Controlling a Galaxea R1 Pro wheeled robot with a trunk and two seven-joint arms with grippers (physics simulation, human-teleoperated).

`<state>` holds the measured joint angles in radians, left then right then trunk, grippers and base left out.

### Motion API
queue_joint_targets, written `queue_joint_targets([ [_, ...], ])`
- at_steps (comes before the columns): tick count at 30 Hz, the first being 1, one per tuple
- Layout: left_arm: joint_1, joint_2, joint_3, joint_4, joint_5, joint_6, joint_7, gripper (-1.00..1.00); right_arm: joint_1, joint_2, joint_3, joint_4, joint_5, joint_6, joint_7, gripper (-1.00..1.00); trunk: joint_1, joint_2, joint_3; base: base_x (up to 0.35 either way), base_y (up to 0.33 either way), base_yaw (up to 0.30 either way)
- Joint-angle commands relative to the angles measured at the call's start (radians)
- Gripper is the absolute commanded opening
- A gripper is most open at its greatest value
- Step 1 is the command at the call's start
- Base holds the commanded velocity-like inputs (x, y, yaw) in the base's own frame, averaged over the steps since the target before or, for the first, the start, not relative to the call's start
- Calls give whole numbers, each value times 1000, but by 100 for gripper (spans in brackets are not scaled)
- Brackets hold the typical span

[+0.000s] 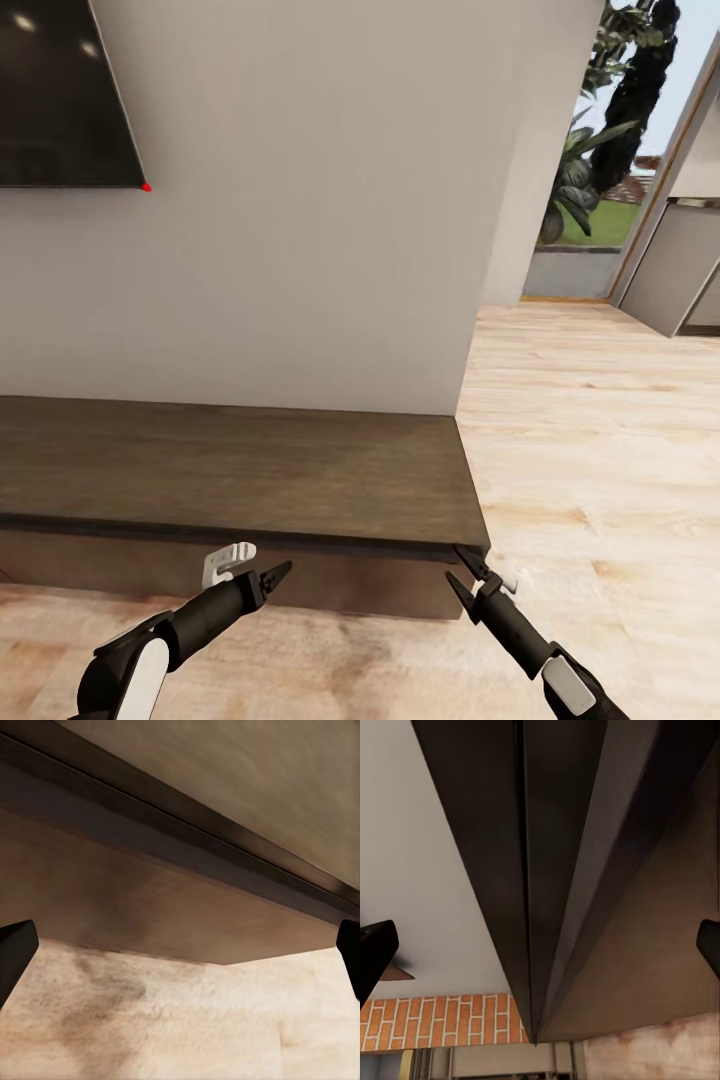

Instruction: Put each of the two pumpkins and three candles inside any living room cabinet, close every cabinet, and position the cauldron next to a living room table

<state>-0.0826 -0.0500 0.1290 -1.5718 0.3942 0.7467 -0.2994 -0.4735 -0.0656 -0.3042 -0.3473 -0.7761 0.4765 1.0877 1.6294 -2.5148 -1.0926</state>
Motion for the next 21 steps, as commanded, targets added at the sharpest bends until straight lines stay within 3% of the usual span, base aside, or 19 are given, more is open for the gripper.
queue_joint_targets([
  [1, -1, -1, 3, -1, 2, 8, -4, 100, -1, -1, -1, 1, -5, 8, 1, 100, 0, 0, -1, 10, 0, 0],
  [13, -1, -1, 3, -2, 2, 8, -4, 100, -1, -5, -1, 1, -5, 9, 1, 100, 0, 0, -1, 2, 0, 0],
  [14, -1, -1, 3, -2, 2, 8, -4, 100, -1, -5, -1, 1, -5, 9, 1, -100, 0, 0, -1, 0, 0, 0],
  [21, -1, -2, 3, -1, 2, 7, -4, 100, -1, -6, -1, 1, -5, 10, 1, -100, 0, 0, -1, 0, 0, 0],
])
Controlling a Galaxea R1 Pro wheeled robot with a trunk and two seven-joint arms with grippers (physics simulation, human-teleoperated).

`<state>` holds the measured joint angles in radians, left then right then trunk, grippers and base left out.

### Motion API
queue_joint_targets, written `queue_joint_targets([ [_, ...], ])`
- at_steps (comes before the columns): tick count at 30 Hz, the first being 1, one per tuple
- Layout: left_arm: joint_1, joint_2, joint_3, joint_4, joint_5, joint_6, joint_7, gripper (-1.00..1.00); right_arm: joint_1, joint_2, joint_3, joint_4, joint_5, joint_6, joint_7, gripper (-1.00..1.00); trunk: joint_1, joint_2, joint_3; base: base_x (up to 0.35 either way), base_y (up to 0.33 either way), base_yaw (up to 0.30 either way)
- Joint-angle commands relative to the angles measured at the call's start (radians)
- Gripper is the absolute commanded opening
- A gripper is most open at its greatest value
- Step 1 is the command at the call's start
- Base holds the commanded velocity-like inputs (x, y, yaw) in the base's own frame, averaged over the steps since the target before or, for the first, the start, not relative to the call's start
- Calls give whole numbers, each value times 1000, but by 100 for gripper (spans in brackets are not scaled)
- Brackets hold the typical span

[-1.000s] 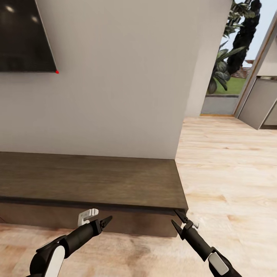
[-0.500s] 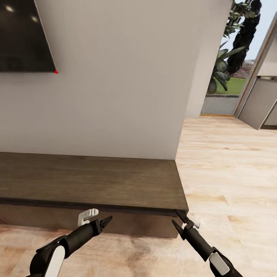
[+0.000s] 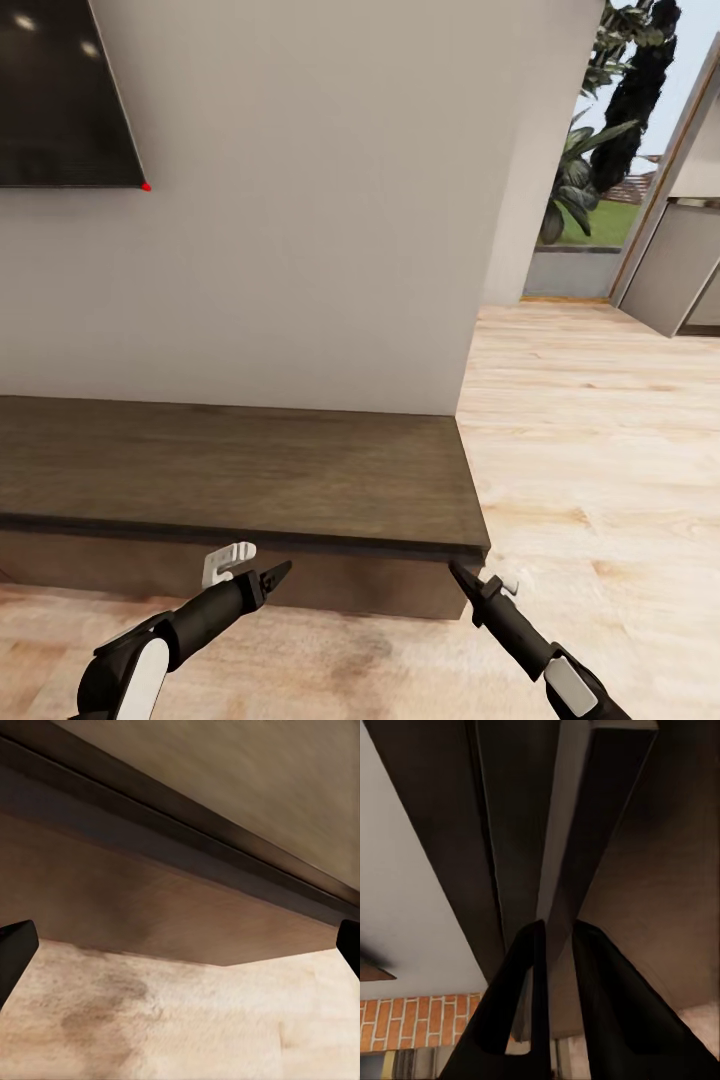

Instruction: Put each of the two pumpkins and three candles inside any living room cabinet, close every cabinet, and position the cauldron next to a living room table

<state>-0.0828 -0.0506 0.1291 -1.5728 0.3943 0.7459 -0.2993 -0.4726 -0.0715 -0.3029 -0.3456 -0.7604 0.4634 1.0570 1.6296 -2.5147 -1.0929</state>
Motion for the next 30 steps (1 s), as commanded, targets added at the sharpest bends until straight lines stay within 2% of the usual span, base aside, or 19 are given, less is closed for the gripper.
queue_joint_targets([
  [1, -1, -1, 3, -1, 1, 7, -4, 100, -1, 0, -2, -1, -20, 23, 32, -100, 0, 0, -1, 0, 0, 0],
  [22, 0, 0, 3, 0, 1, 7, -4, 100, -1, -2, -2, 0, -22, 23, 32, -100, 0, 0, -1, -1, 0, 0],
  [30, 0, 0, 3, -1, 1, 7, -4, 100, -1, -4, -2, 0, -22, 23, 32, -100, 0, 0, -1, -96, 0, 0],
])
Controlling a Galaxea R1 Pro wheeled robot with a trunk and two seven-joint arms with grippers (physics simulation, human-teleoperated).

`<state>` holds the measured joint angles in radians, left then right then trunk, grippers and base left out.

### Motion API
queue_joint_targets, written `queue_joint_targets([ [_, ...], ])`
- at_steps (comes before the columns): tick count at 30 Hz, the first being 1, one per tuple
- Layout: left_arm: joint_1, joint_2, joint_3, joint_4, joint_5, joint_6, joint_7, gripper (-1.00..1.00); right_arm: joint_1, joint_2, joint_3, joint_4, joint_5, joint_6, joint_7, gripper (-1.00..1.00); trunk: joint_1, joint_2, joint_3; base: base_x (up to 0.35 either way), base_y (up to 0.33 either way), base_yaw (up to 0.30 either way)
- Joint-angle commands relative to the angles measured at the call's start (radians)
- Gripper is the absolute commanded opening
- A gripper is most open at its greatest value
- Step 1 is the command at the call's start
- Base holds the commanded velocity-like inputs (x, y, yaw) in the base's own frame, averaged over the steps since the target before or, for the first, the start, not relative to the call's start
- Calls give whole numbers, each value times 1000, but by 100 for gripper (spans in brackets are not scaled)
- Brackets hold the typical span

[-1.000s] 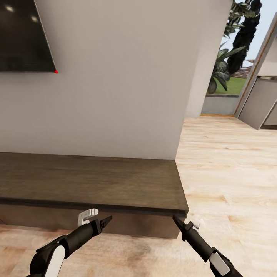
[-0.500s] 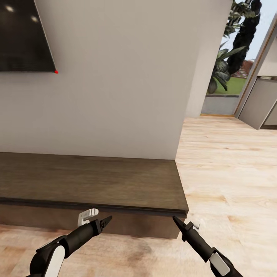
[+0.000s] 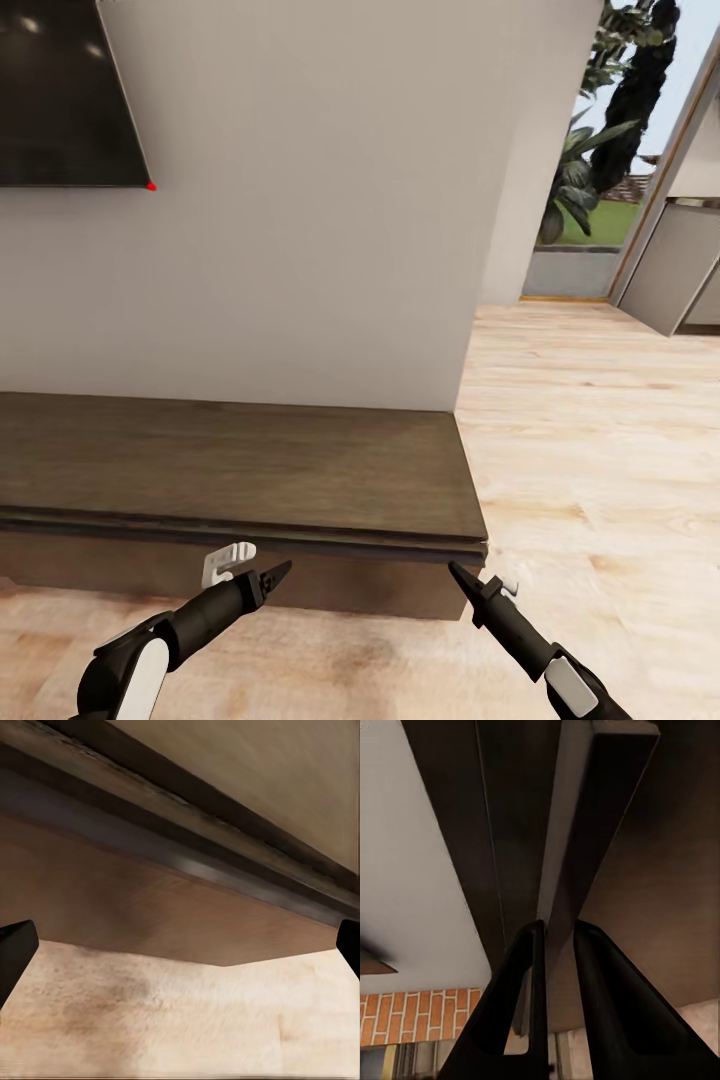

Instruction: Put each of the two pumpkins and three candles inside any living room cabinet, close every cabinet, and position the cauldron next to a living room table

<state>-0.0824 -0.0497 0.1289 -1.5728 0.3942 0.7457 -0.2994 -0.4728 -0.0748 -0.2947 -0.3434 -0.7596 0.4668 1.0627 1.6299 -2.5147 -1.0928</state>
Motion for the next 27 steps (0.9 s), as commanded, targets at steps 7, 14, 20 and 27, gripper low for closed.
queue_joint_targets([
  [7, 0, -1, 3, 0, 2, 7, -4, 100, -1, 0, -11, -2, -22, 20, 26, -100, -1, -1, -1, -71, 0, 0],
  [14, 0, -1, 3, 0, 2, 7, -4, 100, -1, 0, -11, -3, -21, 18, 27, -100, -1, -1, -1, -6, 0, 0],
  [20, 0, -1, 3, 0, 2, 7, -4, 100, -1, 0, -14, -4, -22, 17, 26, -100, -1, -1, -1, 0, 0, 0],
  [27, 0, -1, 3, -1, 2, 7, -4, 100, 0, -4, -15, -4, -22, 20, 16, -100, -1, -1, -1, -34, 0, 0],
])
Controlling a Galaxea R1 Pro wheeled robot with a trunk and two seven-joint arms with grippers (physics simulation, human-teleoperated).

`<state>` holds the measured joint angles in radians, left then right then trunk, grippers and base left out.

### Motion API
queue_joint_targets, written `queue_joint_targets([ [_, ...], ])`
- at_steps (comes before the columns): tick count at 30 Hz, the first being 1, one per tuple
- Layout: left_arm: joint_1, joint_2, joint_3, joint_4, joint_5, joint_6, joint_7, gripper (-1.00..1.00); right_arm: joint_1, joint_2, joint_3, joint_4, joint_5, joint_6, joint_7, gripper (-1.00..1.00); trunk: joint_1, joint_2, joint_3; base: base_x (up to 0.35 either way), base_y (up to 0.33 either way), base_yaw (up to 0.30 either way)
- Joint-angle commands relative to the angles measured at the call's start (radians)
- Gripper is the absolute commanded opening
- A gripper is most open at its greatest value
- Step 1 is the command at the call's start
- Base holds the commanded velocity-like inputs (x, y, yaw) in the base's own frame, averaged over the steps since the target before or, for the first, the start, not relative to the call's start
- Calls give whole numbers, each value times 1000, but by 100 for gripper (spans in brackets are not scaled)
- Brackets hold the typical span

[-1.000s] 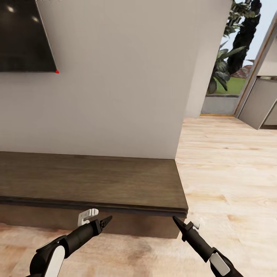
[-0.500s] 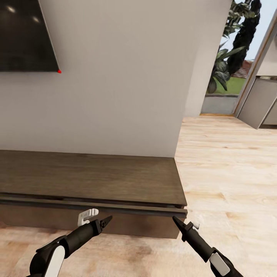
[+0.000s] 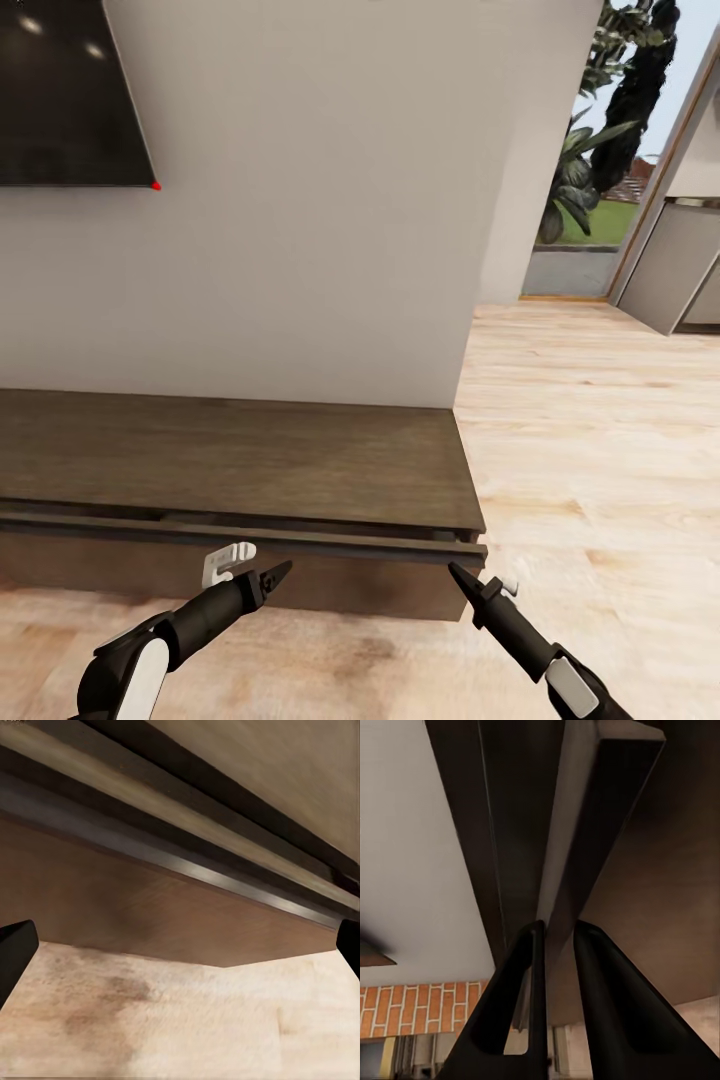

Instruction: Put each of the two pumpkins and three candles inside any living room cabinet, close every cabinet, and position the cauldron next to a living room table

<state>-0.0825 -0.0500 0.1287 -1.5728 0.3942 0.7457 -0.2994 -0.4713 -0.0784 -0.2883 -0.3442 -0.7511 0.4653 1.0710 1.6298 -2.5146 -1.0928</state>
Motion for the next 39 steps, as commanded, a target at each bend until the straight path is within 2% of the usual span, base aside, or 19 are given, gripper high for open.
queue_joint_targets([
  [1, 0, -1, 3, -1, 2, 7, -4, 100, -1, -4, -21, -3, -30, 22, 7, -100, -1, -1, -1, -94, 0, 0],
  [16, 0, -1, 3, 0, 2, 8, -6, 100, -2, -11, -21, -2, -31, 20, 13, -100, -1, -1, -1, -86, 0, 0],
  [39, 0, -1, 3, 0, 2, 7, -6, 100, -1, -12, -22, -3, -31, 19, 15, -100, -1, -1, -1, -5, 0, 0],
])
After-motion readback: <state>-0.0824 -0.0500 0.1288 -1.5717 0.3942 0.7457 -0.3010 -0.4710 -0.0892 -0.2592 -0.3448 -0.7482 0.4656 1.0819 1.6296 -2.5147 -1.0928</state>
